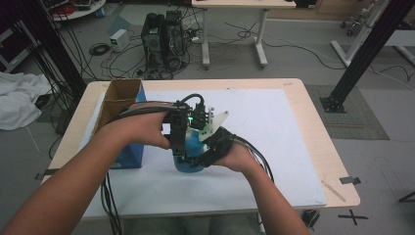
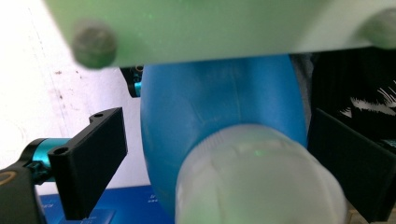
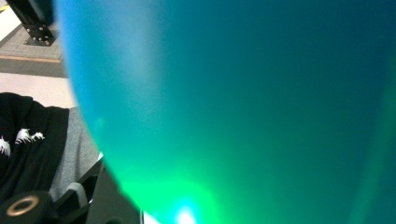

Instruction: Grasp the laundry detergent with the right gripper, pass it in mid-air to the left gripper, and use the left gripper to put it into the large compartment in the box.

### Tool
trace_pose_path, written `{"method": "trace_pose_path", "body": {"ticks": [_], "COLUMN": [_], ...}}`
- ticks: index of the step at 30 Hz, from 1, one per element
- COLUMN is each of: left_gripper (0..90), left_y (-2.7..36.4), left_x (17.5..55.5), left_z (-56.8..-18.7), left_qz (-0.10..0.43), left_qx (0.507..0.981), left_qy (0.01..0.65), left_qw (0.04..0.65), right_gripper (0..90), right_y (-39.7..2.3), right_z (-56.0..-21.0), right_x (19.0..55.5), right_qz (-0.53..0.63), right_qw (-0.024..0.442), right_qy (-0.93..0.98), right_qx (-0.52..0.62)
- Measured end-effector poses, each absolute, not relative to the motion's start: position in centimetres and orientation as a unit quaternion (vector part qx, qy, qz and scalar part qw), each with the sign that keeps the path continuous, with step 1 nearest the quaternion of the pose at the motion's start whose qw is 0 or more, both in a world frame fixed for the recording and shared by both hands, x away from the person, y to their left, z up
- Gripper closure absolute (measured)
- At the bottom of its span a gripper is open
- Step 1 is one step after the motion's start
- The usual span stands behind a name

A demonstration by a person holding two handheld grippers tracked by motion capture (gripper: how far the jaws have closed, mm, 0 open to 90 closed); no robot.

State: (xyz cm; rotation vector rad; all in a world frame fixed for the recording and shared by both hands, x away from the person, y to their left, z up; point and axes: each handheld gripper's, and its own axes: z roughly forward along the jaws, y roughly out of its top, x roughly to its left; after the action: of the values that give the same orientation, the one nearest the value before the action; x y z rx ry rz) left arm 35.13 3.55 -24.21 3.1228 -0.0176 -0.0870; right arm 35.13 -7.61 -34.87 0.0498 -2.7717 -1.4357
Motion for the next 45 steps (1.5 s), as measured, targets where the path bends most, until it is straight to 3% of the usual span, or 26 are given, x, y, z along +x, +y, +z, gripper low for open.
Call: {"method": "trace_pose_path", "body": {"ticks": [9,20,26,45], "left_gripper": [5.6,5.7,13.2,19.4], "left_y": [3.35,3.09,3.14,3.29], "left_x": [35.14,34.80,34.87,34.85], "left_z": [-24.18,-23.99,-23.91,-23.83], "left_qz": [-0.043,-0.018,-0.009,0.000], "left_qx": [0.999,0.999,1.000,1.000], "left_qy": [-0.025,-0.026,-0.029,-0.008], "left_qw": [0.009,0.003,0.000,-0.004], "right_gripper": [46.2,46.2,46.2,46.2], "right_y": [-7.70,-7.75,-7.67,-7.32], "right_z": [-34.77,-34.63,-34.58,-34.40], "right_x": [35.18,35.35,35.30,34.92], "right_qz": [-0.460,-0.460,-0.460,-0.460], "right_qw": [0.007,-0.001,0.001,0.017], "right_qy": [-0.888,-0.887,-0.887,-0.888], "right_qx": [0.018,0.028,0.028,0.006]}}
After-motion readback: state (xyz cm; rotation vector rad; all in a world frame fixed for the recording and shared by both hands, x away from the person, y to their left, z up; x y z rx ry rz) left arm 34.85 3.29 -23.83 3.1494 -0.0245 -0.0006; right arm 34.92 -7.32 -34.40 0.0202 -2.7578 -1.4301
